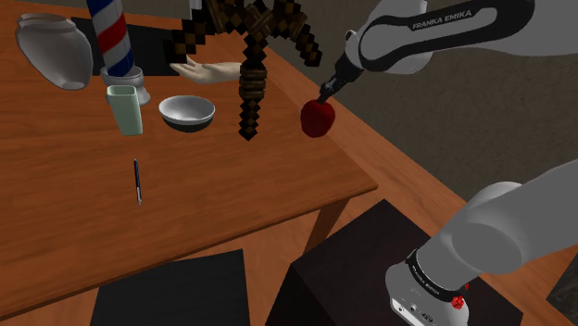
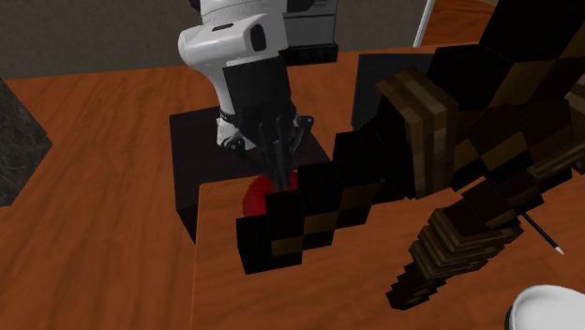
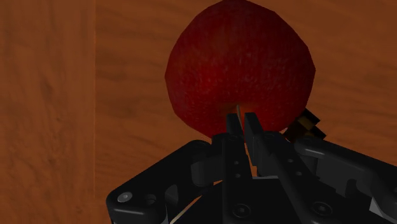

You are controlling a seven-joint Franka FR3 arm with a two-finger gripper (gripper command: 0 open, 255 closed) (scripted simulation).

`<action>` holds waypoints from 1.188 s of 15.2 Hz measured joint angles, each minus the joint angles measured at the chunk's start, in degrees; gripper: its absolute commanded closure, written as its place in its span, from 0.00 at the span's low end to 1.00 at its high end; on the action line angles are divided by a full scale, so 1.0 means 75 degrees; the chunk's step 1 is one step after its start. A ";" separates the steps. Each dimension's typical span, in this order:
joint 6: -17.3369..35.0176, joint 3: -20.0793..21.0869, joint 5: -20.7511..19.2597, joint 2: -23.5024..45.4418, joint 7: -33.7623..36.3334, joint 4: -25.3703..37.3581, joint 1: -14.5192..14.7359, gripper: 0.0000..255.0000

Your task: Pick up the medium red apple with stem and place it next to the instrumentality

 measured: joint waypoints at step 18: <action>-0.1899 0.0052 -0.0155 -0.0403 0.0206 0.1502 -0.0063 1.00</action>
